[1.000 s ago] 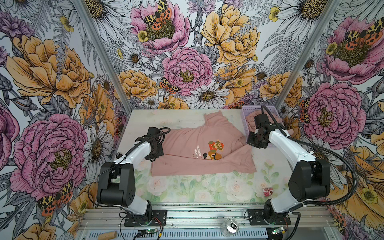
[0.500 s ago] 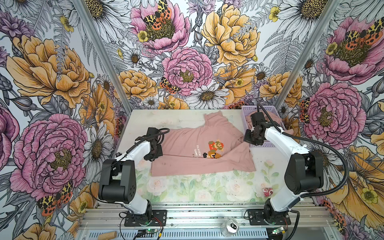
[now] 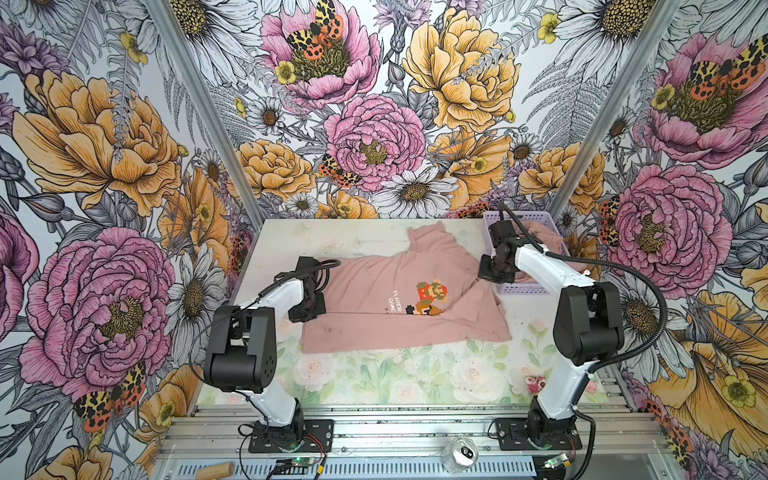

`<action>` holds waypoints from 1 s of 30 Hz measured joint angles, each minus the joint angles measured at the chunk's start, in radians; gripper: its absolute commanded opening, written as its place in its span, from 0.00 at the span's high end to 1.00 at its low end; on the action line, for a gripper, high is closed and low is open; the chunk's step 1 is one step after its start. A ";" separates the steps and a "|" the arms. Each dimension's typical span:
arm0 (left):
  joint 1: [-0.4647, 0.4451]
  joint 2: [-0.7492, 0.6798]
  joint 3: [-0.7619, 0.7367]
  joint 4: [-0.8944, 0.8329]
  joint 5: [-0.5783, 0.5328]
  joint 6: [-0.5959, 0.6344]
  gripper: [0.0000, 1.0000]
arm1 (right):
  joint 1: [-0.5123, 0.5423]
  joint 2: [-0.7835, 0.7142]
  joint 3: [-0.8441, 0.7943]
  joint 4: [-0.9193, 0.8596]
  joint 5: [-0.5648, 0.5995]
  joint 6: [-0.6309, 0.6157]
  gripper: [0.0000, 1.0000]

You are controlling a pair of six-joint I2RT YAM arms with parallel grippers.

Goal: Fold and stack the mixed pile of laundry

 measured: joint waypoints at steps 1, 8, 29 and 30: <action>0.000 0.000 0.000 0.000 0.000 0.000 0.94 | 0.002 0.012 0.010 0.003 -0.001 -0.001 1.00; 0.006 0.008 0.006 0.001 -0.011 -0.002 0.51 | 0.009 0.083 0.071 0.008 -0.004 -0.023 0.70; -0.167 -0.176 -0.027 -0.015 0.067 -0.159 0.32 | 0.092 -0.282 -0.417 0.046 -0.252 0.140 0.52; -0.181 -0.170 -0.037 -0.010 0.077 -0.167 0.32 | 0.091 -0.283 -0.432 0.053 -0.256 0.151 0.52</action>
